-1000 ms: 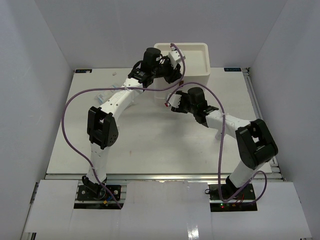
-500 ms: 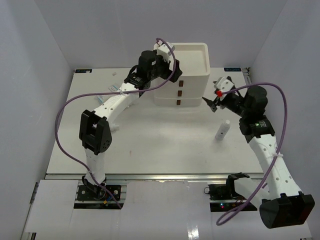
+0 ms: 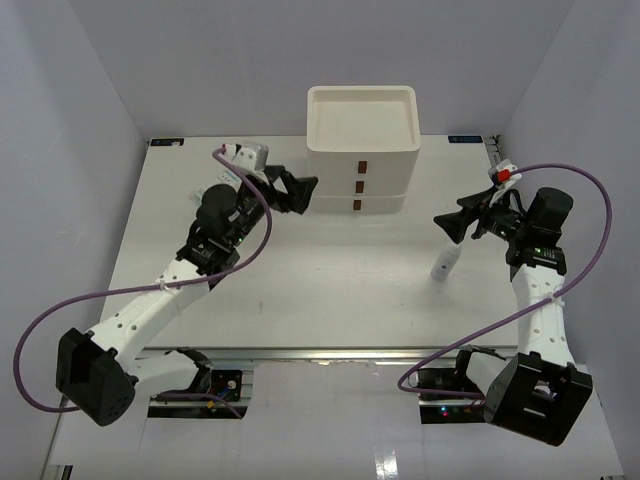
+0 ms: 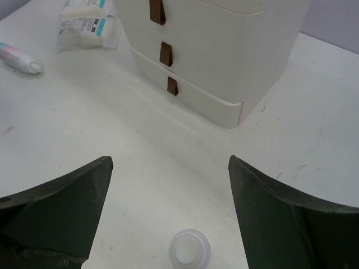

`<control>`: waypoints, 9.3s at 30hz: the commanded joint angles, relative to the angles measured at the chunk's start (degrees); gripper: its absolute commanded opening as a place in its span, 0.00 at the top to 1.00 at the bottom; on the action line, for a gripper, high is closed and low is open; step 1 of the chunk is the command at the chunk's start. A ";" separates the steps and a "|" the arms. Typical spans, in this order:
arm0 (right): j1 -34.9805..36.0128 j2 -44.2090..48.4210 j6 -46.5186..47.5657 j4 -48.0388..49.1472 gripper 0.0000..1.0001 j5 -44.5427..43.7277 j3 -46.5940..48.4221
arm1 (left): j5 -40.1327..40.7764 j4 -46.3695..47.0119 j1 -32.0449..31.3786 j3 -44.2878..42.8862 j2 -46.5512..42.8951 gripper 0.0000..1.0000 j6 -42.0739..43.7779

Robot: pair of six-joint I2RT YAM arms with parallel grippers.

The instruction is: Organize the makeup

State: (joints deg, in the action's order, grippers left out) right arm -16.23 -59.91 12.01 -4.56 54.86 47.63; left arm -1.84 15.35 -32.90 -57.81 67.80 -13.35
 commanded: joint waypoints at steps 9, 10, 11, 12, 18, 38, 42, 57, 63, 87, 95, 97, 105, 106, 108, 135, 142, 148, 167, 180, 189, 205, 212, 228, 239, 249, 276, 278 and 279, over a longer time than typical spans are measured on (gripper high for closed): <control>-0.96 0.65 -4.59 1.92 0.10 2.88 -2.14 | 16.58 3.94 -8.46 5.13 23.12 0.11 -15.15; -1.06 0.95 -4.69 1.92 0.10 2.88 -2.39 | 17.74 3.84 -9.06 3.17 25.79 0.13 -16.20; -1.22 1.27 -4.75 1.92 0.10 2.95 -2.62 | 19.23 3.04 -9.30 1.14 28.15 0.14 -17.07; -1.40 1.59 -4.80 1.92 0.10 3.04 -2.85 | 20.82 2.05 -9.44 -0.90 30.43 0.16 -17.89; -2.29 2.37 -4.85 2.06 0.10 2.95 -3.61 | 25.53 -0.55 -10.79 -13.30 43.49 0.17 -20.71; -3.67 4.19 -6.51 3.54 0.10 4.68 -4.56 | 32.56 6.10 -13.73 -26.24 58.05 0.32 -18.95; -4.01 4.47 -7.20 3.85 0.10 5.28 -4.75 | 33.79 4.89 -13.69 -28.47 59.69 0.40 -19.51; -5.49 5.21 -8.65 4.86 0.10 6.98 -5.32 | 34.63 2.99 -13.83 -30.01 60.37 0.82 -20.96; -5.97 5.47 -9.25 6.02 0.10 7.24 -5.67 | 33.38 4.33 -13.83 -27.24 58.41 0.95 -20.66; -7.06 7.16 -7.23 7.16 0.10 11.28 -7.28 | 32.48 11.77 -23.53 1.15 39.73 0.56 -26.30; -6.97 8.39 0.25 3.39 0.10 15.51 -7.70 | 29.92 10.44 -23.44 2.91 31.24 0.18 -19.51; -6.93 8.50 4.90 0.19 0.10 18.40 -7.31 | 28.66 9.65 -23.44 4.73 28.12 0.15 -17.58; -2.97 4.34 42.09 -31.34 0.10 23.58 -0.38 | 20.10 3.58 -21.31 12.53 9.84 0.06 -7.31; -0.41 3.35 45.08 -36.22 0.10 21.54 1.61 | 18.08 1.17 -20.40 12.91 6.84 0.05 -6.00; 4.24 1.84 48.72 -41.63 0.10 16.08 4.51 | 13.37 -4.26 -18.06 12.74 2.28 0.05 -4.45; -10.95 17.51 31.12 -21.76 0.10 2.26 -12.47 | 6.52 -23.39 -9.87 13.53 -17.56 0.02 16.41; -11.01 13.01 30.46 -16.71 0.10 4.91 -17.90 | 6.25 -20.68 -9.82 19.23 -24.47 0.02 16.50; -11.01 11.45 26.58 -0.19 0.10 4.96 -25.08 | 4.95 -20.77 -9.74 19.33 -24.91 0.02 16.26; -4.73 -0.91 10.69 23.25 0.10 -5.06 -27.89 | 4.85 -20.62 -9.42 19.58 -25.43 0.02 16.25; -1.26 -5.31 9.10 21.31 0.10 -8.71 -25.68 | 4.31 -20.53 -8.68 19.75 -25.26 0.02 16.25; -1.26 -6.75 9.72 19.02 0.41 -8.54 -23.81 | 4.28 -20.56 -8.56 19.67 -25.34 0.02 16.34; 15.70 3.37 25.48 -4.94 0.81 -21.91 -7.83 | 4.25 -20.49 -8.07 19.84 -24.95 0.02 16.25; 35.26 -7.40 31.54 -9.68 0.82 -42.73 6.88 | 5.45 -20.53 -7.26 20.11 -24.91 0.02 16.46; 50.93 -35.12 41.65 -6.89 0.64 -72.41 24.61 | 5.46 -20.18 -3.94 20.28 -24.31 0.02 16.60; 51.83 -38.18 41.35 -7.04 0.18 -72.89 25.85 | 5.10 -20.18 -3.67 20.37 -24.38 0.02 16.51; 48.64 -25.71 30.27 -15.19 0.16 -49.71 28.21 | 5.88 -19.59 -3.35 20.95 -23.76 0.02 15.63; 16.94 -1.35 10.52 -9.30 0.13 1.10 0.00 | 10.19 -52.19 30.09 13.33 -1.18 0.02 -58.68; 16.72 -0.61 11.10 -9.29 0.12 0.64 -0.34 | 10.06 -53.92 32.13 12.03 1.83 0.02 -61.81; 16.25 -0.41 11.37 -9.33 0.12 0.58 -0.47 | 9.94 -53.99 32.50 11.74 3.09 0.02 -63.02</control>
State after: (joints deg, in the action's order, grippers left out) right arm 1.03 -62.08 23.25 -15.45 54.57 48.52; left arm 6.95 -31.04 -2.97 -42.52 67.24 -63.92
